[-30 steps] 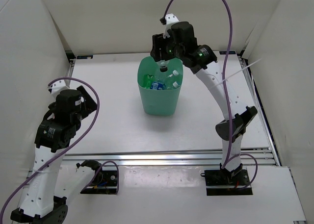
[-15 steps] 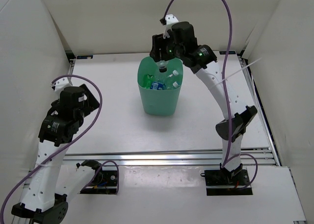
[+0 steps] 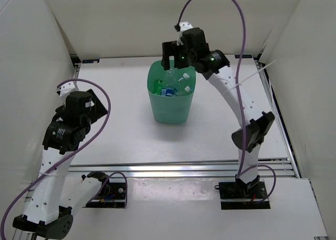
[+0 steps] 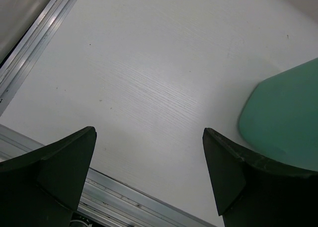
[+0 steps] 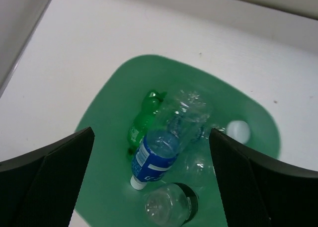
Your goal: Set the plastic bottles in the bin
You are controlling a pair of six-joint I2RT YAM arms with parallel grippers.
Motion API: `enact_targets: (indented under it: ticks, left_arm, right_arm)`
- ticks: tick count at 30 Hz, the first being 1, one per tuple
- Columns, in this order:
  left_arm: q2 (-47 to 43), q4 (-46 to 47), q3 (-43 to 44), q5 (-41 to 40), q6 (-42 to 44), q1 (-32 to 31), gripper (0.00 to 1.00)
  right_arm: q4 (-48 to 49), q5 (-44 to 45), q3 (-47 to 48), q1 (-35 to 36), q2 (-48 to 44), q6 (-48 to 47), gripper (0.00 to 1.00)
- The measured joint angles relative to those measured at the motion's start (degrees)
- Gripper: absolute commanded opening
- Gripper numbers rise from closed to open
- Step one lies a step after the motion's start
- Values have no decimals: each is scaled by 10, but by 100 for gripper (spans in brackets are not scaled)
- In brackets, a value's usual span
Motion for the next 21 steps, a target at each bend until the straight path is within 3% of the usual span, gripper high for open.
enact_targets:
  ticks: [4, 9, 13, 17, 21]
  left_arm:
    - [0, 2, -5, -10, 0, 0, 99]
    - [0, 15, -38, -43, -7, 0, 99]
    - [4, 17, -94, -136, -40, 2, 99]
    - [25, 15, -145, -248, -92, 5, 99]
    - [46, 30, -212, -381, -160, 5, 99]
  right_arm:
    - [4, 39, -70, -24, -81, 33, 100]
    - [-75, 25, -126, -124, -173, 119, 100]
    - [-117, -64, -245, -233, -213, 168, 100]
    - [-147, -117, -338, -282, -219, 187, 100]
    - [-162, -155, -357, -317, -224, 186, 100]
